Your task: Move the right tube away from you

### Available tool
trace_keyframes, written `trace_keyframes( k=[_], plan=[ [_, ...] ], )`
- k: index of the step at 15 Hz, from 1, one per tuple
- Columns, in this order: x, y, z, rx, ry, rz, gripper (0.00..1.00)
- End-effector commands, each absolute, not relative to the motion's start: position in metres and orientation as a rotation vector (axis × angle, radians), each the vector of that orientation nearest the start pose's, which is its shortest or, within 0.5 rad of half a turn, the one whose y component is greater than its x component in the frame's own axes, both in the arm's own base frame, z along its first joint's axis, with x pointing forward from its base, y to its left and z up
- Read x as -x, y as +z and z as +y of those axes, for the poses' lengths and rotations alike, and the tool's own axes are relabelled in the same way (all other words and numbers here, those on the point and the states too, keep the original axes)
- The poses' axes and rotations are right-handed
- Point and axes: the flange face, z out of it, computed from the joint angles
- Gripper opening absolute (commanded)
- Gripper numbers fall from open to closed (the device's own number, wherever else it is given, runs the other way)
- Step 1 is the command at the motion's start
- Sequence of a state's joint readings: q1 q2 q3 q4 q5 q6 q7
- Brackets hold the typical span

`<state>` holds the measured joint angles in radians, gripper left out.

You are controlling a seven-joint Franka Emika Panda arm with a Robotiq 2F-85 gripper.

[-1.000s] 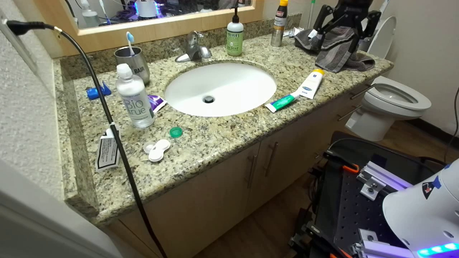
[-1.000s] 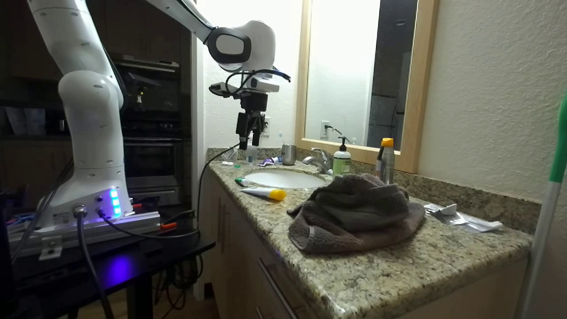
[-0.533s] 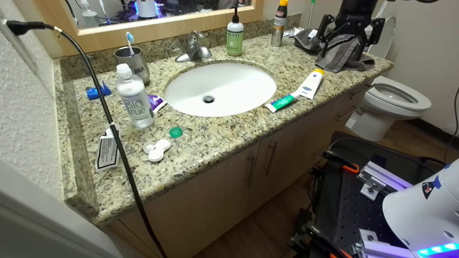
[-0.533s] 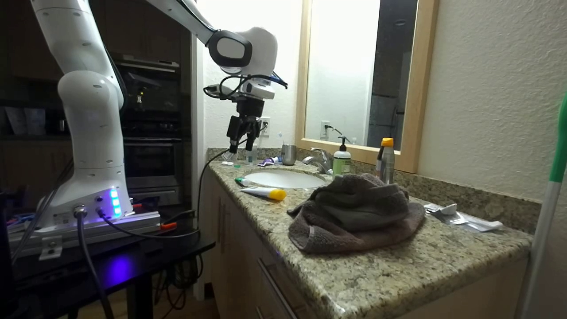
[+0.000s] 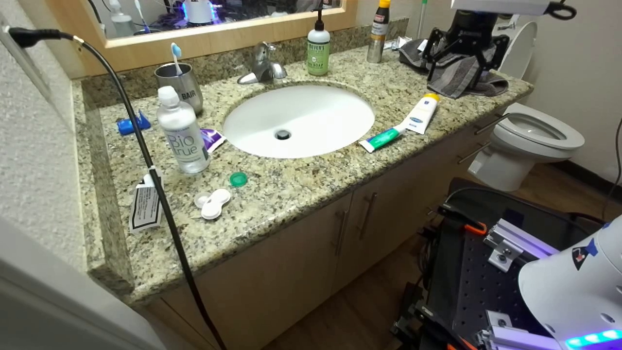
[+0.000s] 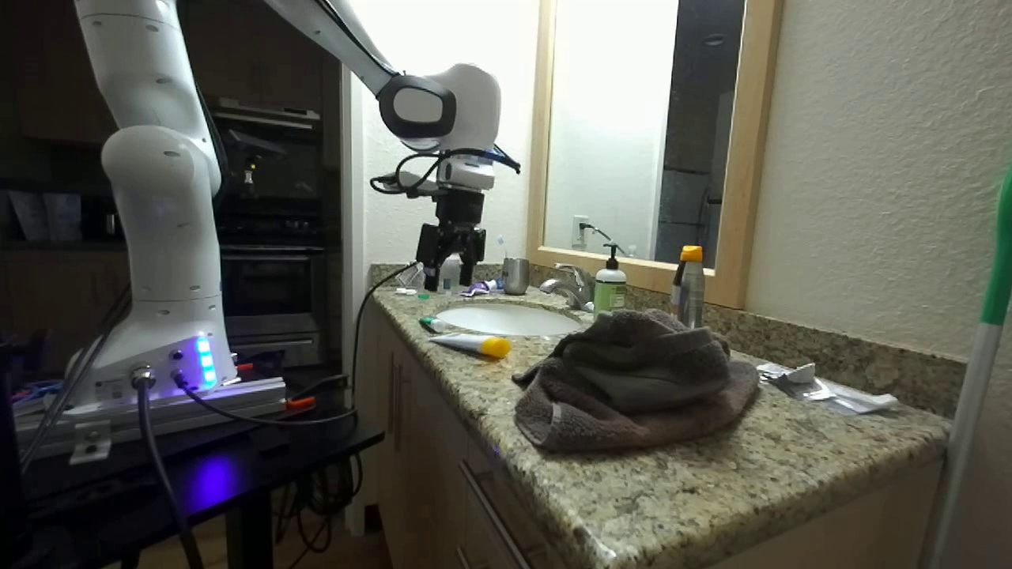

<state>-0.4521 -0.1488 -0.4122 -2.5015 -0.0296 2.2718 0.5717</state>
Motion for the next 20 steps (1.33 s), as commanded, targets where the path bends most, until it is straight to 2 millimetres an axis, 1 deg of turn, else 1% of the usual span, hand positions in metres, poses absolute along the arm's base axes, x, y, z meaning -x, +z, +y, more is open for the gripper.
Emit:
trace_keyframes(
  k=[1, 3, 4, 5, 7, 8, 14, 16, 17, 20],
  plan=[
    [-0.298, 0.294, -0.372, 2.243, 0.071, 2.17, 1.0],
    [-0.303, 0.284, -0.376, 2.231, 0.1, 2.18, 1.0],
    [-0.296, 0.291, -0.365, 2.252, 0.09, 2.15, 1.0],
    [-0.298, 0.286, -0.368, 2.248, 0.103, 2.16, 1.0],
    [-0.301, 0.283, -0.372, 2.249, 0.111, 2.167, 1.0],
    [-0.302, 0.283, -0.373, 2.249, 0.109, 2.168, 1.0],
    [-0.31, 0.266, -0.372, 2.219, 0.118, 2.223, 1.0],
    [-0.312, 0.264, -0.372, 2.206, 0.099, 2.246, 1.0],
    [-0.308, 0.27, -0.37, 2.226, 0.122, 2.215, 1.0],
    [-0.31, 0.267, -0.37, 2.22, 0.115, 2.23, 1.0]
  ],
)
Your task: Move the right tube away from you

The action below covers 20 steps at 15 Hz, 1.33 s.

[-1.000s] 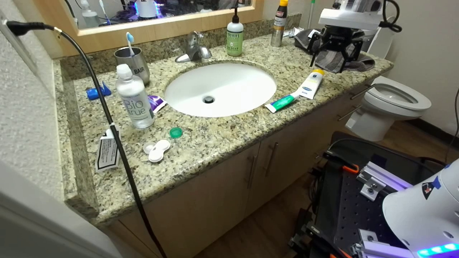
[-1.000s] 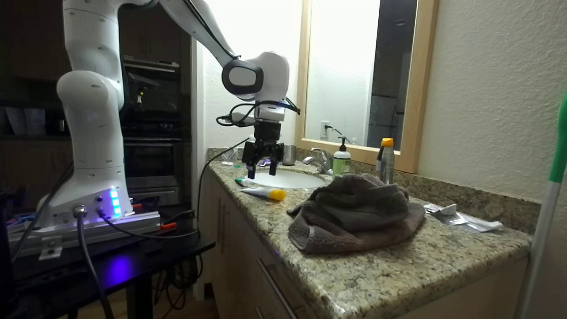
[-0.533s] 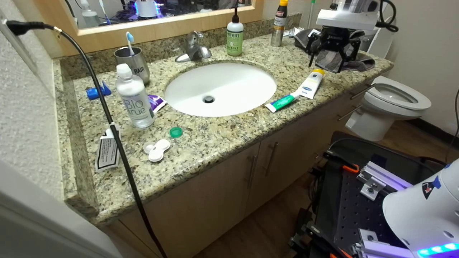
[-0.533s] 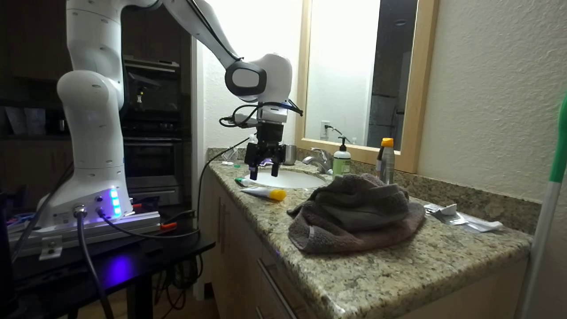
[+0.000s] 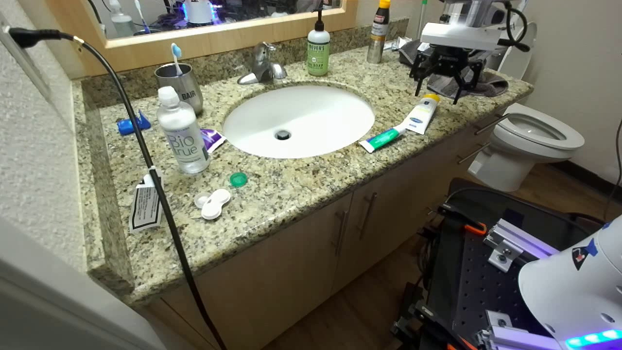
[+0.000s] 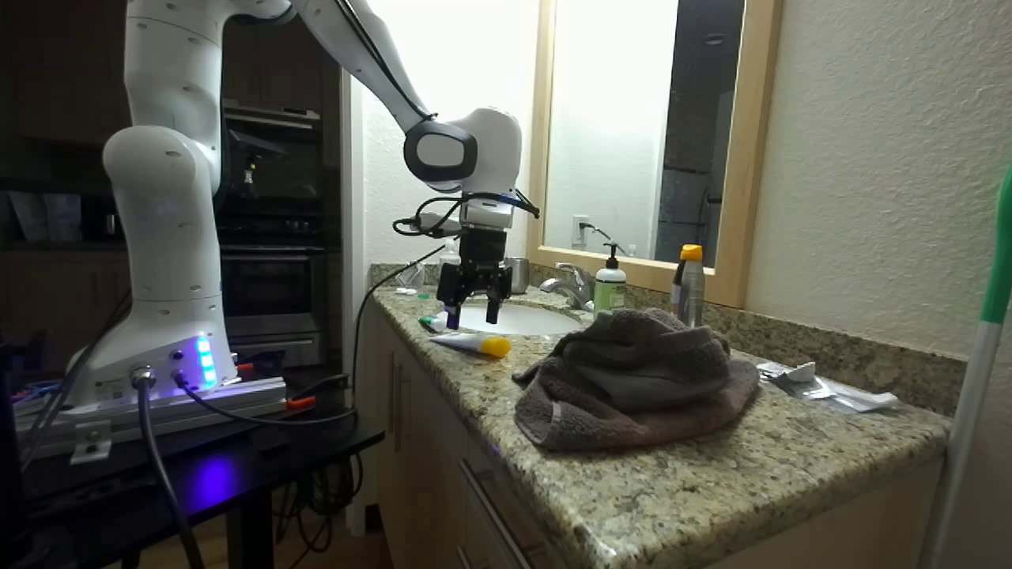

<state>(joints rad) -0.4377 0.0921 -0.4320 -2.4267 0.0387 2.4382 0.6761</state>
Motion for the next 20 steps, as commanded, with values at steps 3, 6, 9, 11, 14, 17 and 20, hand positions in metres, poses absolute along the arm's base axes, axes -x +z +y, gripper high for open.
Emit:
trace_keyframes(
  k=[3, 6, 9, 11, 14, 17, 20],
  plan=[
    [-0.312, 0.265, -0.368, 2.222, 0.12, 2.224, 1.0],
    [-0.316, 0.259, -0.37, 2.237, 0.076, 2.252, 1.0],
    [-0.318, 0.252, -0.375, 2.237, 0.047, 2.282, 1.0],
    [-0.316, 0.245, -0.375, 2.238, 0.081, 2.301, 1.0],
    [-0.314, 0.247, -0.372, 2.232, 0.09, 2.281, 1.0],
    [-0.315, 0.245, -0.372, 2.233, 0.093, 2.284, 1.0],
    [-0.315, 0.246, -0.373, 2.233, 0.091, 2.284, 1.0]
  ],
)
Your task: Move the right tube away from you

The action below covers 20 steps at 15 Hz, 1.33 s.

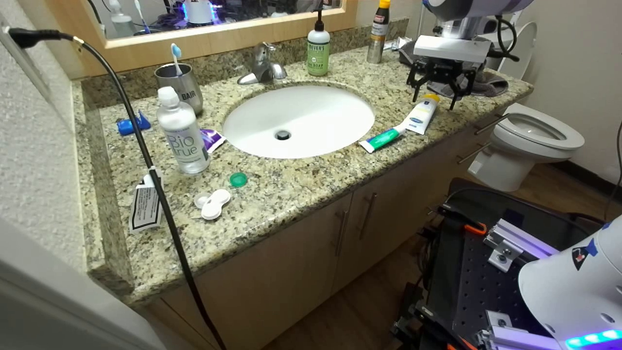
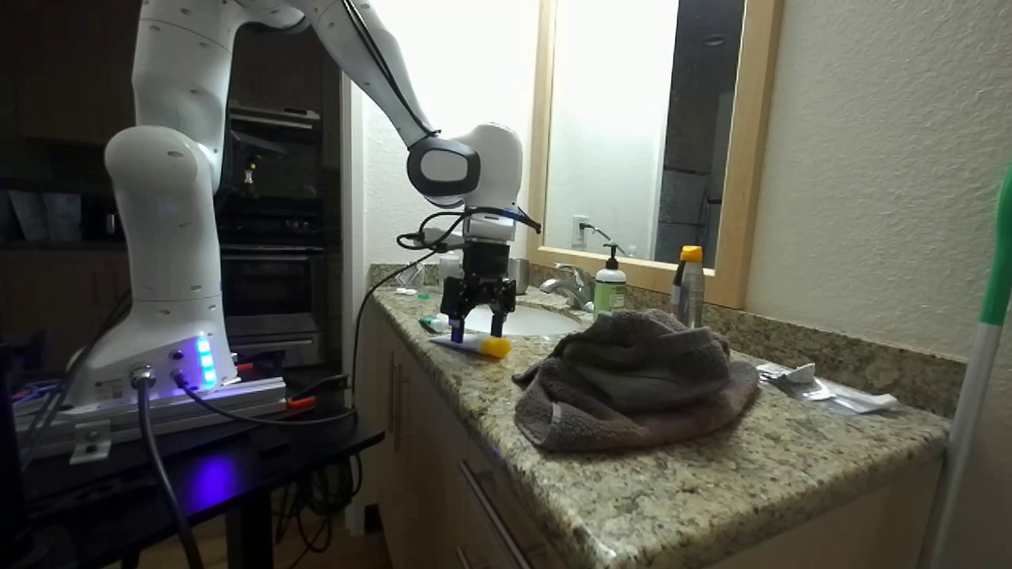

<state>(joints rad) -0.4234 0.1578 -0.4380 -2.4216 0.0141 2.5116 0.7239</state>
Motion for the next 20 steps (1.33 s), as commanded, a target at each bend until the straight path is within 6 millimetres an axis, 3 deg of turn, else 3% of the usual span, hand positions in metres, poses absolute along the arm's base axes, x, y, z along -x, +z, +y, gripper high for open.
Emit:
trace_keyframes(
  k=[1, 15, 16, 17, 20],
  plan=[
    [-0.3152, 0.2456, -0.3728, 2.233, 0.09, 2.284, 1.0],
    [-0.3163, 0.238, -0.3753, 2.236, 0.078, 2.297, 1.0],
    [-0.3165, 0.2375, -0.3749, 2.237, 0.074, 2.296, 0.75],
    [-0.3168, 0.2376, -0.375, 2.238, 0.07, 2.295, 0.74],
    [-0.3177, 0.2377, -0.3746, 2.24, 0.067, 2.292, 0.53]
  ],
)
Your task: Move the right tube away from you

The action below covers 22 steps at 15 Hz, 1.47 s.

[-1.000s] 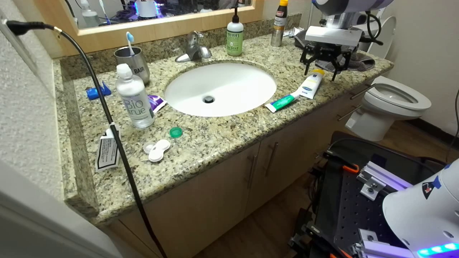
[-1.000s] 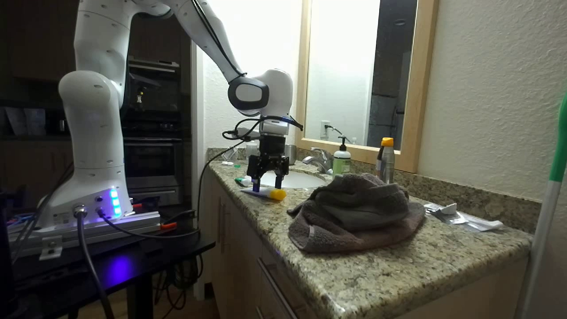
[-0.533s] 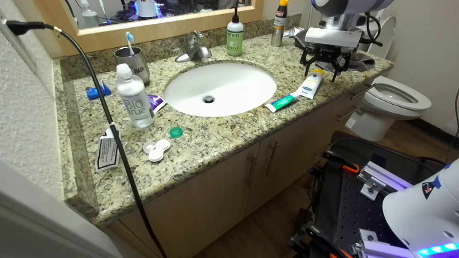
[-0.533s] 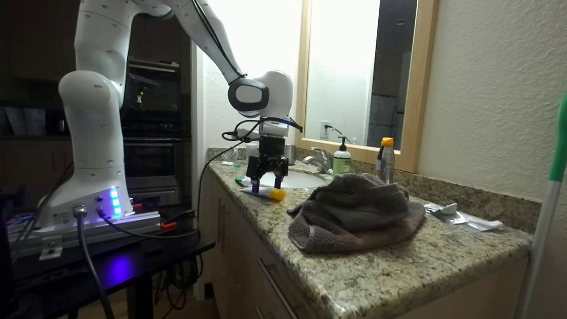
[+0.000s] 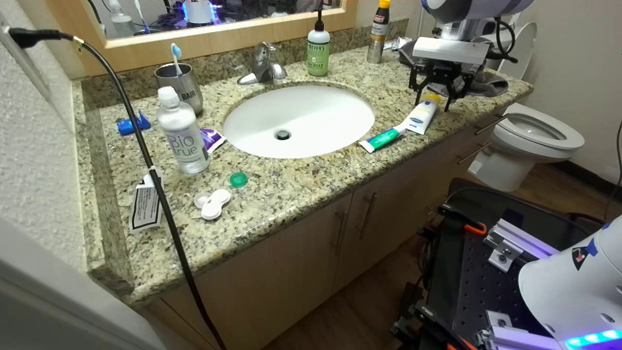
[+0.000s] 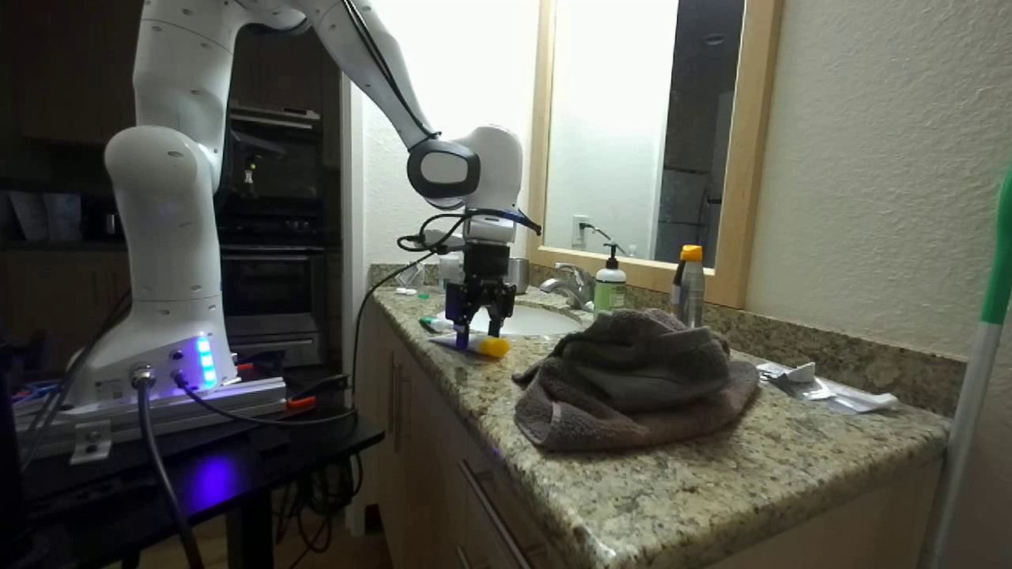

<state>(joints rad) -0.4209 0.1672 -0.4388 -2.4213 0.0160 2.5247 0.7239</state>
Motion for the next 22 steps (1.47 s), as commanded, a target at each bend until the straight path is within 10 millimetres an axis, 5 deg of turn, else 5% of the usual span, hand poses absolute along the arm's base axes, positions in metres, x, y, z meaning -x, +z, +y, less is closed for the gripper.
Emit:
trace_keyframes(
  k=[1, 6, 10, 18, 20, 21, 22],
  plan=[
    [-0.318, 0.237, -0.374, 2.241, 0.068, 2.288, 0.46],
    [-0.319, 0.239, -0.373, 2.232, 0.066, 2.285, 0.15],
    [-0.321, 0.265, -0.379, 2.198, 0.079, 2.259, 0.05],
    [-0.354, 0.353, -0.426, 2.109, -0.039, 2.35, 0.06],
    [-0.357, 0.37, -0.422, 2.098, -0.041, 2.328, 0.06],
    [-0.354, 0.36, -0.423, 2.116, -0.065, 2.331, 0.23],
    [-0.356, 0.365, -0.424, 2.115, -0.064, 2.329, 0.23]
  ],
)
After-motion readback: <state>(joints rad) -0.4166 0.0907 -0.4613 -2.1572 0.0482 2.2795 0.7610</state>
